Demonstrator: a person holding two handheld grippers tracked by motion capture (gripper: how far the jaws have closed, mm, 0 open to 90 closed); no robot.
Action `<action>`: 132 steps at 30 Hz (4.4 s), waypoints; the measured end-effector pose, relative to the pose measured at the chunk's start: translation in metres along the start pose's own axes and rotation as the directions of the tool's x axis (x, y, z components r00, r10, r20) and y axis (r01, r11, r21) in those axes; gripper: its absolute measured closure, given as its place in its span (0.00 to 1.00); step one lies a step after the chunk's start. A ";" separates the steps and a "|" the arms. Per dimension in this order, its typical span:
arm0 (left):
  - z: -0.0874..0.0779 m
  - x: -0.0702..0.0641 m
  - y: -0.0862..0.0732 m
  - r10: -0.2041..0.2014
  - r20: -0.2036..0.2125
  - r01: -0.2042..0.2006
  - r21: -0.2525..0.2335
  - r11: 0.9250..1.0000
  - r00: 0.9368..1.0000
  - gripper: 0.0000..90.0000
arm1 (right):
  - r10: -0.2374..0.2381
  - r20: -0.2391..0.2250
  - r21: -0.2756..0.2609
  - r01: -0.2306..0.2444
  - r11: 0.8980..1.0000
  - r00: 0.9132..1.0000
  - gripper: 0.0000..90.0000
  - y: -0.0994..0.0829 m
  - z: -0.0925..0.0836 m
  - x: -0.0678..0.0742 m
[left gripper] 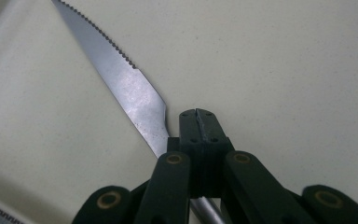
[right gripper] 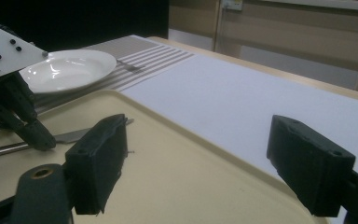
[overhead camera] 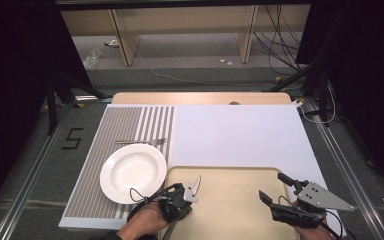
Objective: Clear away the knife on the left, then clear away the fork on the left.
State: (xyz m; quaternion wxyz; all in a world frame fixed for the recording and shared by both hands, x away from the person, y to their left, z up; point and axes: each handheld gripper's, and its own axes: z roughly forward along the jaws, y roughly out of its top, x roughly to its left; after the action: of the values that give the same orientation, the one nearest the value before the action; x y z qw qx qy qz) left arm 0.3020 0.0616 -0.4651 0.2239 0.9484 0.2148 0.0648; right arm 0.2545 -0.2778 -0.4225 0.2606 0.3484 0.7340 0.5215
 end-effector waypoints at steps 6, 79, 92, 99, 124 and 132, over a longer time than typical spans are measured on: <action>-0.002 0.006 -0.003 -0.024 -0.024 0.025 0.010 1.000 0.999 1.00 | -0.002 0.003 -0.002 0.002 1.000 1.000 0.23 0.000 0.000 0.000; -0.043 0.034 -0.010 -0.200 -0.047 0.185 -0.228 0.956 0.979 0.18 | 0.010 -0.002 -0.004 -0.010 1.000 1.000 0.24 -0.001 0.001 -0.001; -0.054 0.040 -0.013 -0.236 -0.052 0.208 -0.321 0.924 0.970 0.18 | 0.012 -0.006 0.003 -0.012 1.000 1.000 0.23 -0.001 0.001 -0.001; -0.057 0.044 -0.016 -0.256 -0.059 0.223 -0.336 0.915 0.965 0.18 | 0.013 -0.008 -0.004 -0.013 1.000 1.000 0.23 -0.001 0.002 -0.001; -0.091 0.079 -0.036 -0.332 -0.115 0.263 -0.398 0.879 0.936 0.18 | 0.007 -0.013 0.004 -0.007 1.000 1.000 0.23 0.000 0.005 0.000; -0.108 0.106 -0.034 -0.324 -0.178 0.239 -0.378 0.894 0.929 0.19 | 0.013 -0.013 0.002 -0.013 1.000 1.000 0.23 -0.001 0.006 0.000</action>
State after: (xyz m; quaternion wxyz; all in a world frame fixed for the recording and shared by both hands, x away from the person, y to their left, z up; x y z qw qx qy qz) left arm 0.3606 0.1781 -0.3813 0.3688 0.8372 0.3609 0.1811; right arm 0.2586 -0.2747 -0.4249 0.2519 0.3501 0.7340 0.5247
